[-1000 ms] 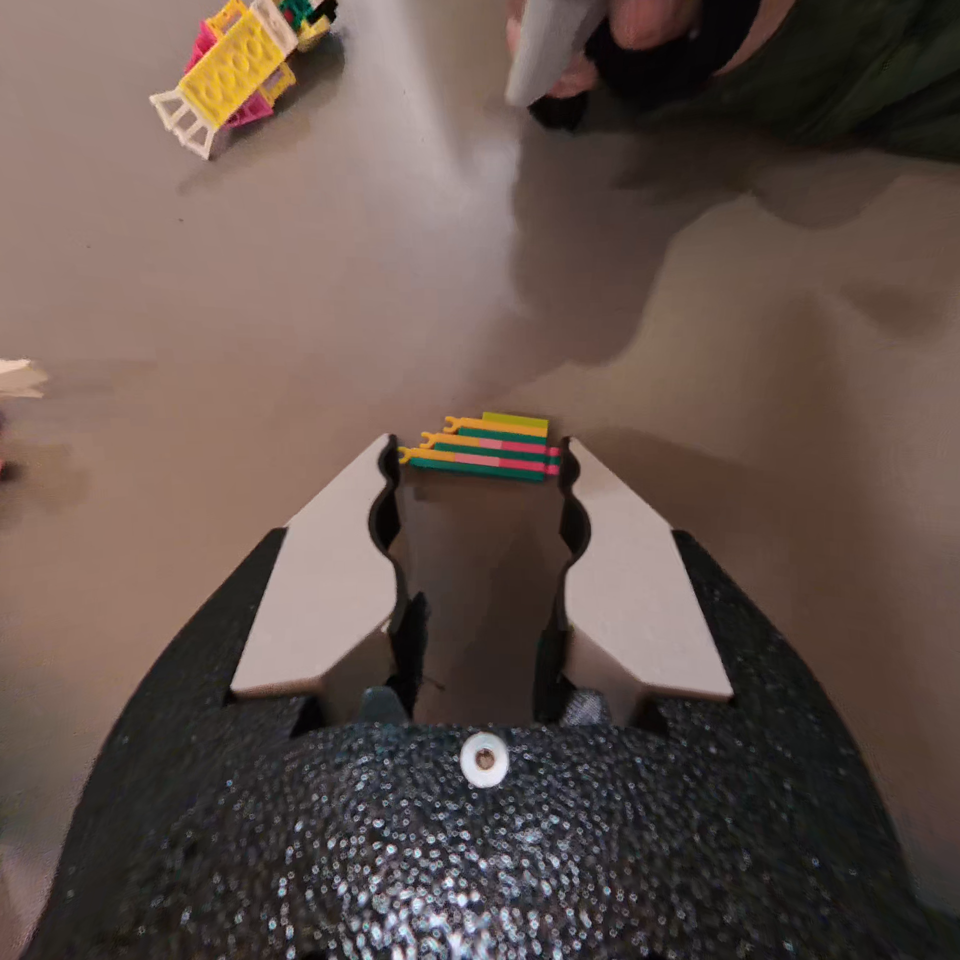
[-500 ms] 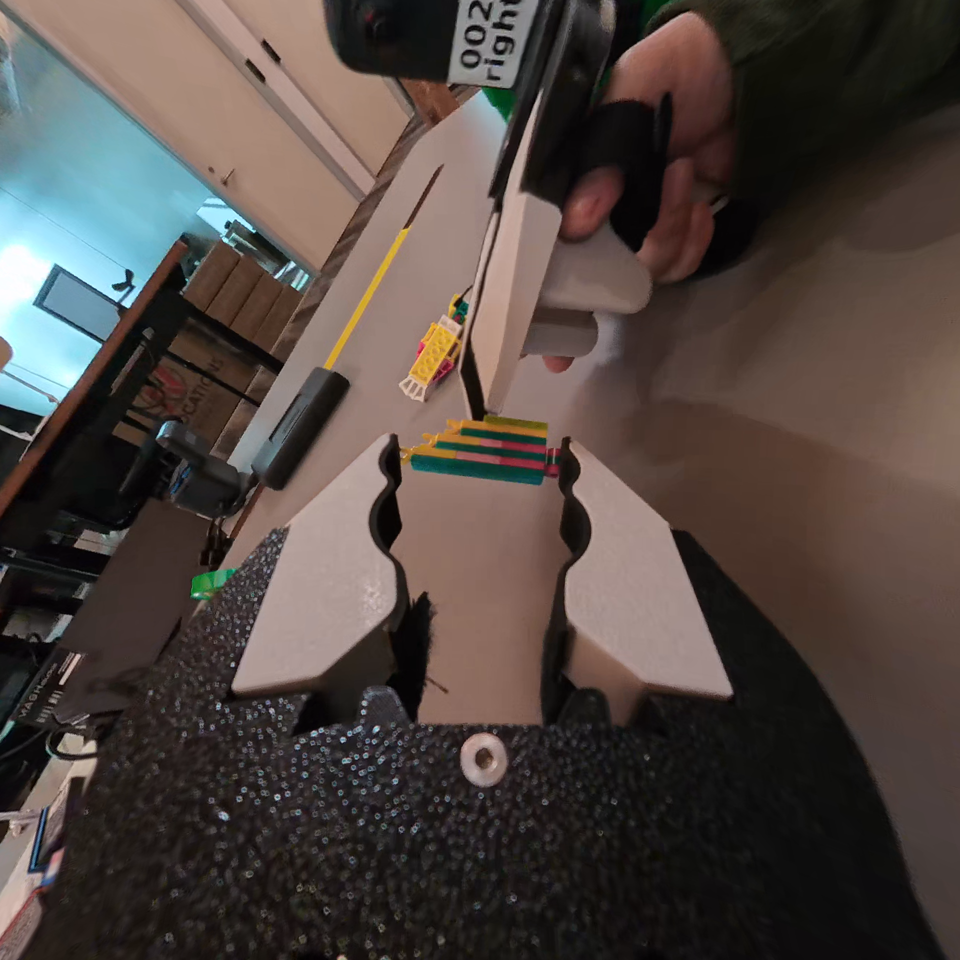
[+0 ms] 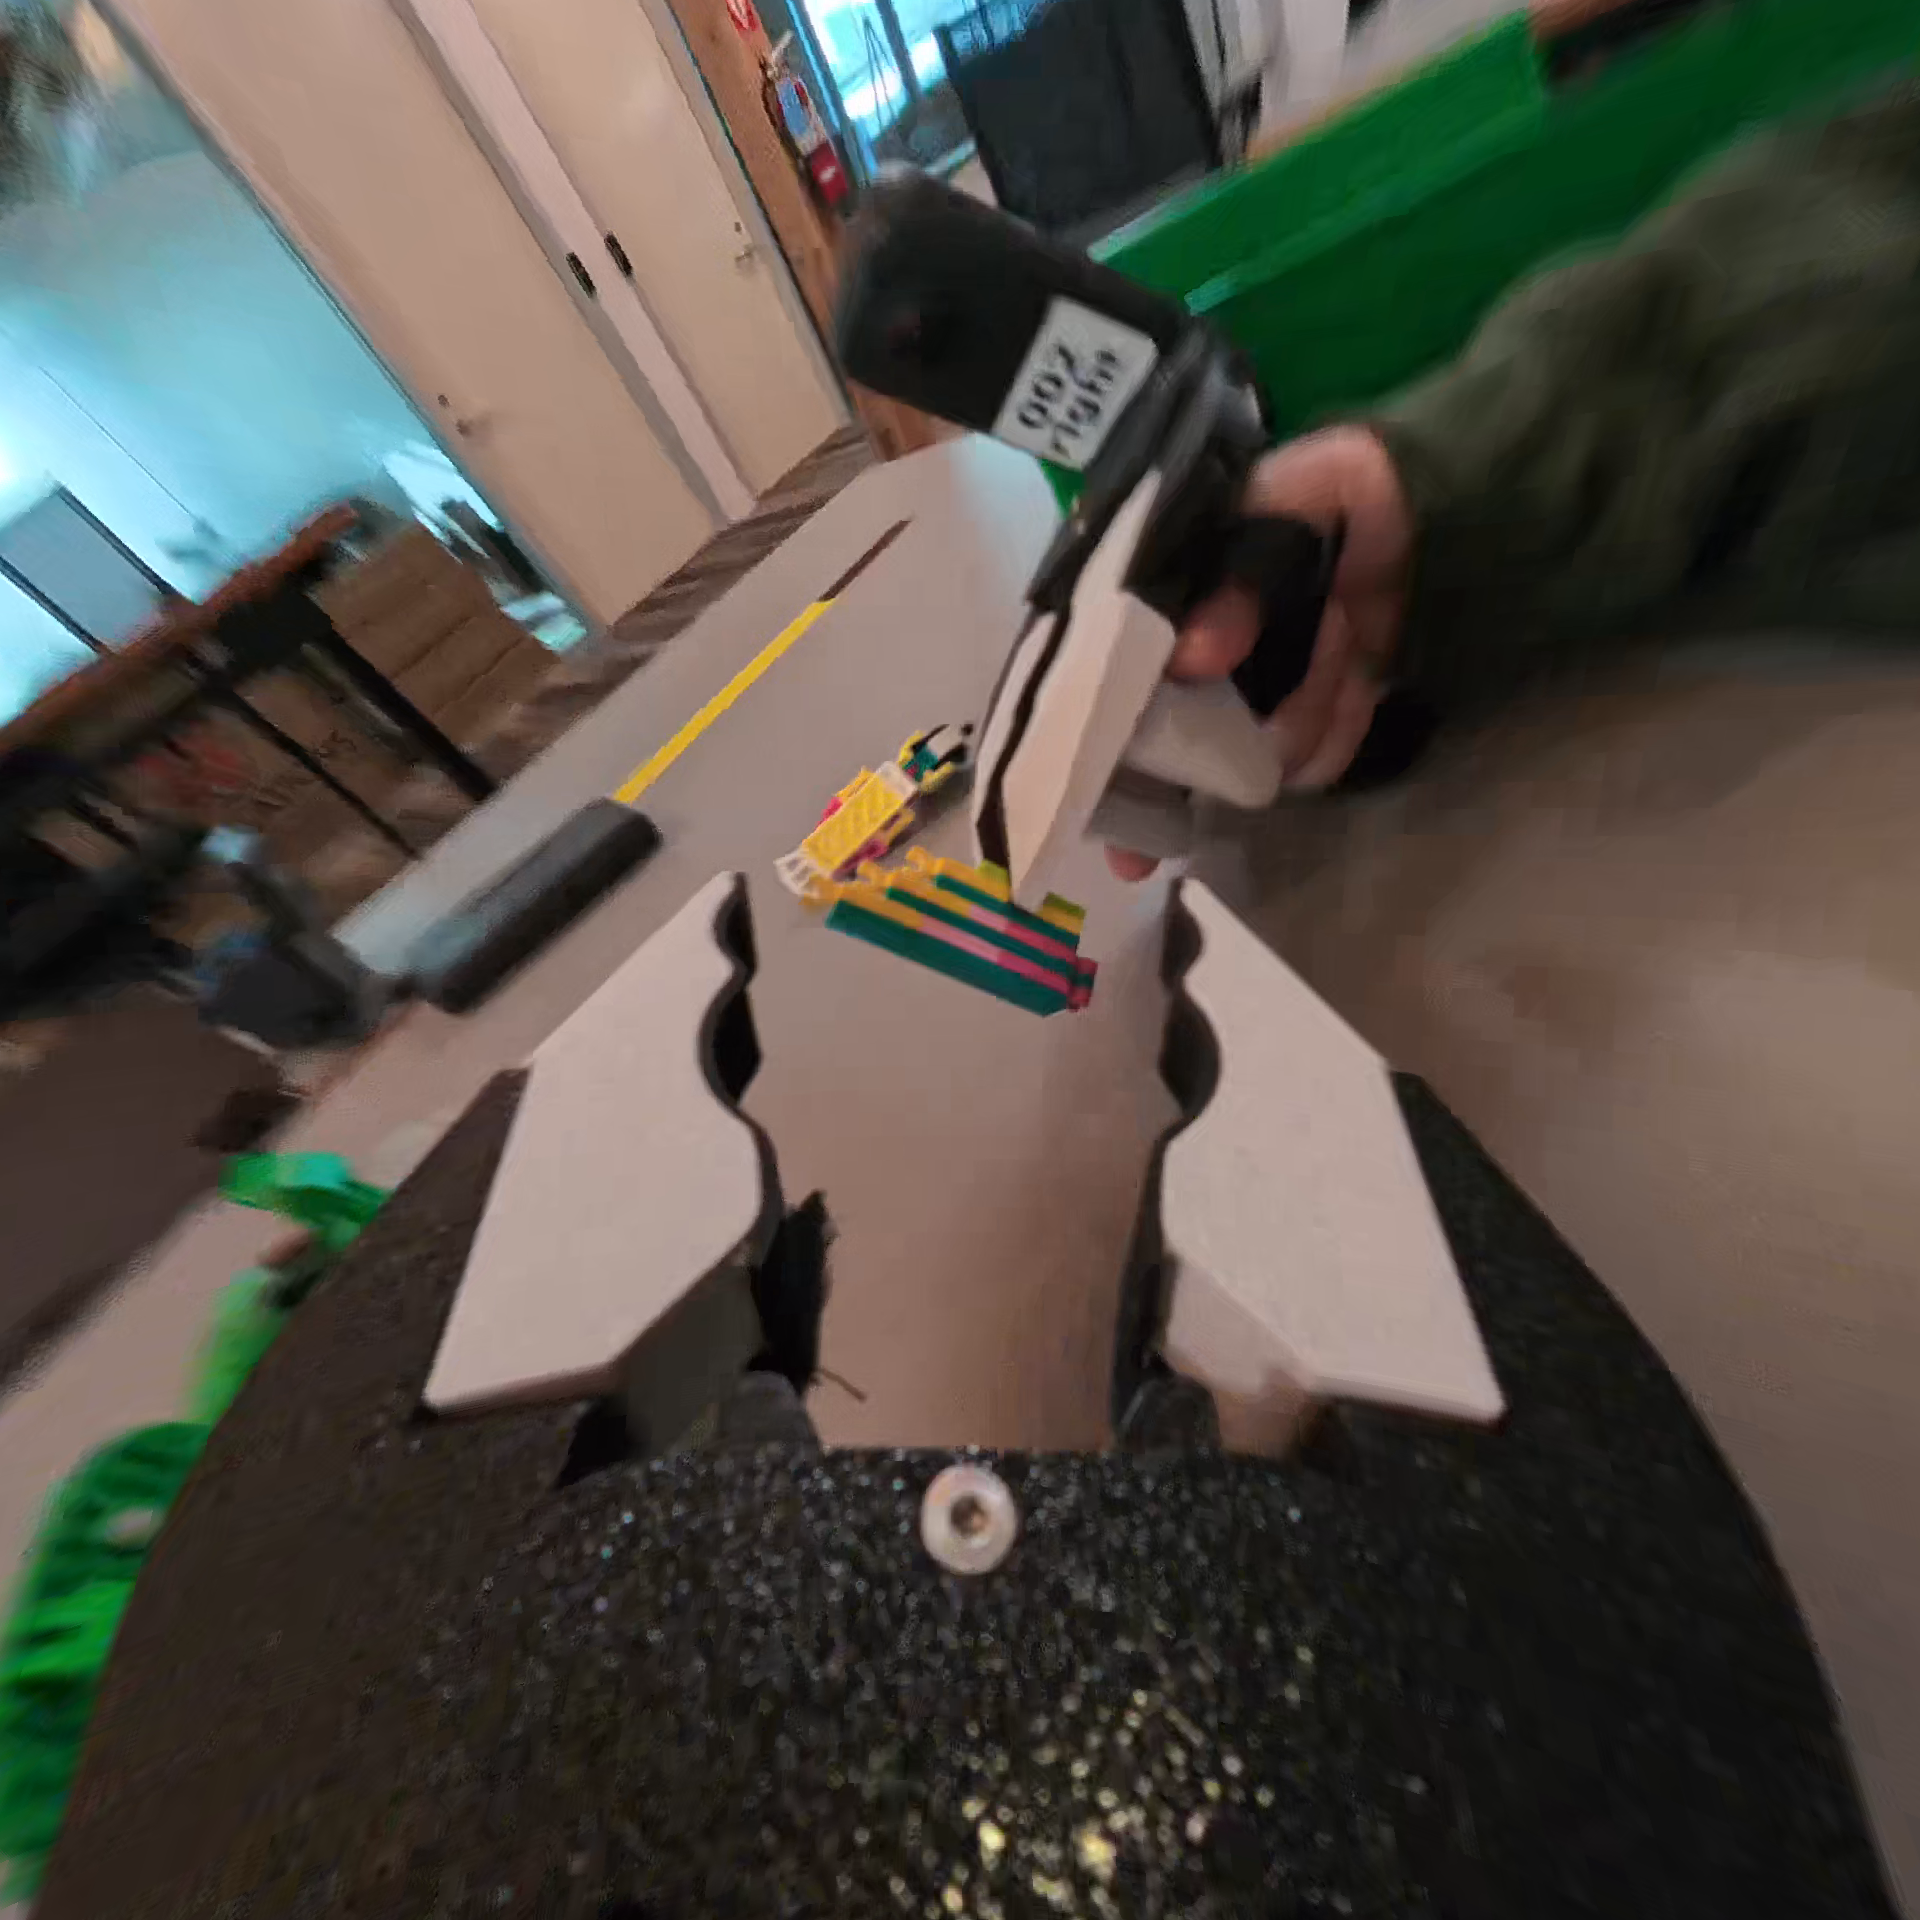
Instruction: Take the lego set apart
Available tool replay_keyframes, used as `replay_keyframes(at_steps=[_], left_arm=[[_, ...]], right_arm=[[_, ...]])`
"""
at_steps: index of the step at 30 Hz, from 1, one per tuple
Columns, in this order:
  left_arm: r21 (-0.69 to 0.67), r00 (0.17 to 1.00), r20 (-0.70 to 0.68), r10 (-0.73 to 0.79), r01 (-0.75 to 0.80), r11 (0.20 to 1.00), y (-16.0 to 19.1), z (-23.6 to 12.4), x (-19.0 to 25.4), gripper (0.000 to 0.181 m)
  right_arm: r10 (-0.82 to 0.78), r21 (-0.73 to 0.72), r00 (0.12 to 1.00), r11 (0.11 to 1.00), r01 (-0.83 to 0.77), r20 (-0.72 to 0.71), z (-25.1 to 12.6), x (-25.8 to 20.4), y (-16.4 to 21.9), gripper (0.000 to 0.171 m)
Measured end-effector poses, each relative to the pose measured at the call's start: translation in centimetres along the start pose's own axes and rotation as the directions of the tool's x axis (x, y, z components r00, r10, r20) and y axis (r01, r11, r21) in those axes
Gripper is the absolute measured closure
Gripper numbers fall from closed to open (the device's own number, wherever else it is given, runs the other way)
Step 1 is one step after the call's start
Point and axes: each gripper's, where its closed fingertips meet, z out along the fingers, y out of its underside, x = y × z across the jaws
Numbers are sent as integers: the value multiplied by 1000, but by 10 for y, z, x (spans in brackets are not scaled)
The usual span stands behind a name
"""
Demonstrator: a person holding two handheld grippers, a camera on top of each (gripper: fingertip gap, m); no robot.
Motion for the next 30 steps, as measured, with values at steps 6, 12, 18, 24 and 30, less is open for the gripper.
replay_keyframes(at_steps=[6, 12, 18, 24, 30], left_arm=[[-27, 711, -419, -564, 611, 791, -9, -5, 17, 163], [-38, 724, -418, -549, 590, 807, -7, -8, 19, 174], [20, 766, -336, -548, 588, 809, -2, -31, -14, 175], [-218, 677, -164, -717, 684, 696, 53, -29, -28, 175], [-292, 664, -190, -723, 665, 688, 57, -20, -11, 175]], right_arm=[[-150, 79, 985, 986, 143, 84, -2, -20, -9, 166], [-273, 58, 960, 961, 270, 56, -2, -25, -8, 166], [-325, 37, 945, 945, 326, -25, -25, -12, -12, 166], [-257, 77, 964, 962, 262, -73, -40, 1, -20, 166], [-151, 117, 989, 982, 149, 8, -32, -7, -22, 166]])
